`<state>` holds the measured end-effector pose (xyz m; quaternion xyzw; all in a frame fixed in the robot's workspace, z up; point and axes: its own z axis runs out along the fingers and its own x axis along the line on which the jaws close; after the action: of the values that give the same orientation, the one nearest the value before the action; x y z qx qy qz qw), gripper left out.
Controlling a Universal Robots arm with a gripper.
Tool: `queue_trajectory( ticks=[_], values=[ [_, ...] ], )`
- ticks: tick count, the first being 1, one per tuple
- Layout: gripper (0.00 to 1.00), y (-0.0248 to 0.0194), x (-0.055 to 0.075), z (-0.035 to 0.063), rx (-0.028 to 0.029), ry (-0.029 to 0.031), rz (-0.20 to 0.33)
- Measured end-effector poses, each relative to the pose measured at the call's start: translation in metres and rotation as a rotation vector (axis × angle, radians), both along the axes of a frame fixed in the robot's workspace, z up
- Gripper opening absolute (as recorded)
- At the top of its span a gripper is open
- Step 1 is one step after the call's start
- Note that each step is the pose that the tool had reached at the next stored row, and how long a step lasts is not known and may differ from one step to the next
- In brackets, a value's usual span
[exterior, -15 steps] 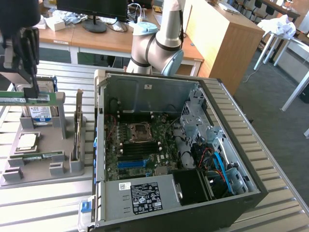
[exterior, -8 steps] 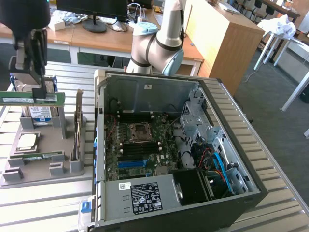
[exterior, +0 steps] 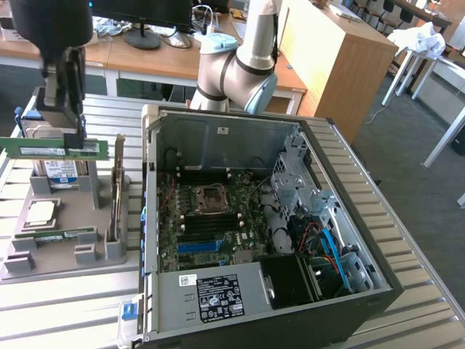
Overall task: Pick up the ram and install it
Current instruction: 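Pick up the ram and move it above insertion slot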
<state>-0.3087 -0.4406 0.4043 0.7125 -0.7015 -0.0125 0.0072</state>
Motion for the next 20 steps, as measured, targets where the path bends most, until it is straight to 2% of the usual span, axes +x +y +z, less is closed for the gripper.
queue_trajectory(
  ticks=[20],
  values=[
    [0.12,0.0000,0.055,0.0000,-0.0001,0.0044,0.000]
  ],
)
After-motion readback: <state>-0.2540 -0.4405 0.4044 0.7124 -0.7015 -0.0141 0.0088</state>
